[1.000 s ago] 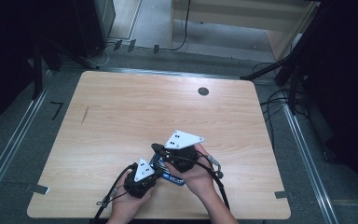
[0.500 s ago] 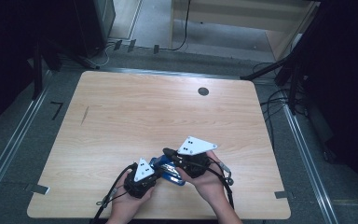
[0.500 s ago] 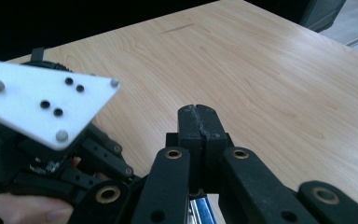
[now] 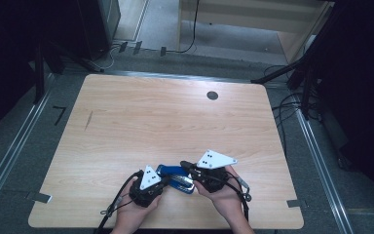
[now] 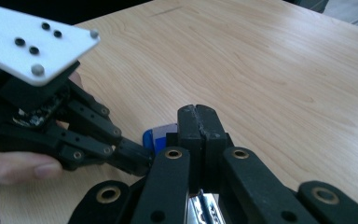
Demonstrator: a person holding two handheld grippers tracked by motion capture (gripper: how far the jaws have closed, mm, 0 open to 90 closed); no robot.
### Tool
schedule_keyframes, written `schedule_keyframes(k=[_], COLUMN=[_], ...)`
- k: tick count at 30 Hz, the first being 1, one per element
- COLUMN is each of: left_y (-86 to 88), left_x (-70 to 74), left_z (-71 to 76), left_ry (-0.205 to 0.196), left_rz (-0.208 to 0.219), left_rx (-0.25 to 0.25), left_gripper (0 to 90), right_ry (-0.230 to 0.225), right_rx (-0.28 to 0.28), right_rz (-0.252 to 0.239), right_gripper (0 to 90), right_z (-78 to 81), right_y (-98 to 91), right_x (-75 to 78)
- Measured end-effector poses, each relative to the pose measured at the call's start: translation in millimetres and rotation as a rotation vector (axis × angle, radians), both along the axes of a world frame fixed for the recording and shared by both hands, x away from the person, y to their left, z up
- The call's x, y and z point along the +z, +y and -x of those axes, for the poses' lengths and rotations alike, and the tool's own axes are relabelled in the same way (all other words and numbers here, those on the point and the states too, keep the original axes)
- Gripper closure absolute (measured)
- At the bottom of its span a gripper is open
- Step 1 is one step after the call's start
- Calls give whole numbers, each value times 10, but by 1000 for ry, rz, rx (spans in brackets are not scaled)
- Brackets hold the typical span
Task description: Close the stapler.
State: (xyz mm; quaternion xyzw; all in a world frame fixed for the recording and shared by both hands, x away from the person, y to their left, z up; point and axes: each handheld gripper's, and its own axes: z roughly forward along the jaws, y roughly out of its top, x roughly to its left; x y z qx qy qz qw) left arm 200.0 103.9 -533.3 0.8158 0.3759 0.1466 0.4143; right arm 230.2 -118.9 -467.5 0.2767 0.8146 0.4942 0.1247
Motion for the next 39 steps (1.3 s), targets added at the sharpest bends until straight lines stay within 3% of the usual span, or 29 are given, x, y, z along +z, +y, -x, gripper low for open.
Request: schedule_keyframes(k=[19,21,32,35,39], left_y=[11,11,10,10,10], left_x=[1,1,1,0,0], left_z=[16,16,22,22,22], left_ry=[-2,-1,-1,0,0], left_rz=[-7,-8,-10,-10,-11], left_rx=[-12,-14,-17,-17,-19], left_gripper=[900,900,900,900,900], right_ry=[44,48,22,25,35], right_rx=[-44,-49,-63,-37,-45], right_rz=[40,26,41,53,56], right_gripper=[900,900,900,900,900], right_z=[126,145,198,226,238], right_y=[-230,-250,-206,-174,-172], right_x=[-288,-305,-336,-359,-380])
